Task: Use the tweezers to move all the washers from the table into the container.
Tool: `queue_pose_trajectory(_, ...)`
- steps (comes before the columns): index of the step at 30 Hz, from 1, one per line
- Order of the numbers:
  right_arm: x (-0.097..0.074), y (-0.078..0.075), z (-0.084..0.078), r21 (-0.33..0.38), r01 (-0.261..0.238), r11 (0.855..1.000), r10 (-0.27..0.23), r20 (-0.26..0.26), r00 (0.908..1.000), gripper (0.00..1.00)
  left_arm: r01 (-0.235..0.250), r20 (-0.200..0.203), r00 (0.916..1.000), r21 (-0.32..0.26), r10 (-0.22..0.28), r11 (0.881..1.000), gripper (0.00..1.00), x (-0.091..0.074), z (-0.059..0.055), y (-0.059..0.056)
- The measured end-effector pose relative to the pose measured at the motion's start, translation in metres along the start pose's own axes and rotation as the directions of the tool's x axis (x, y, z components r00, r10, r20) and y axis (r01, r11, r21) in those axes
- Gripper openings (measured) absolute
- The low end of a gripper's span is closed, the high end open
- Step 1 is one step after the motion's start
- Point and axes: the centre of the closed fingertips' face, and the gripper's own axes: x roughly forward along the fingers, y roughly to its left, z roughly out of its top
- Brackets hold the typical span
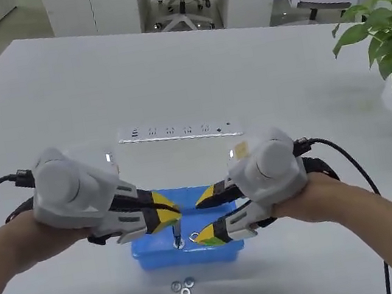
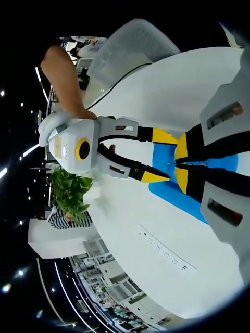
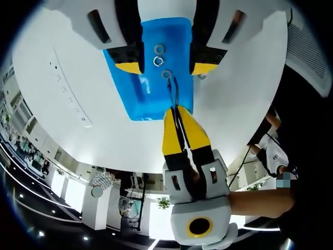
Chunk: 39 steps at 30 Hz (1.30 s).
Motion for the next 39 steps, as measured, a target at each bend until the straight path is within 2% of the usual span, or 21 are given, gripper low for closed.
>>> queue_pose_trajectory(14,-0.024,0.006,-0.009,0.032,0.062,0.998,-0.061,-0.013,0.9980,0.43,-0.018,0.003,0.9998,0.013,0.018,1.000,0.06,-0.012,0.010,-0.001)
queue_pose_trajectory(24,-0.043,0.008,-0.018,0.067,0.124,0.990,-0.123,-0.014,0.9923,0.51,-0.022,0.005,0.9997,0.007,0.022,1.000,0.06,-0.023,0.019,-0.005)
queue_pose_trajectory(39,-0.056,0.020,-0.025,0.129,0.175,0.976,-0.177,0.004,0.9842,0.63,-0.028,0.005,0.9996,0.010,0.028,1.000,0.06,-0.033,0.027,-0.012)
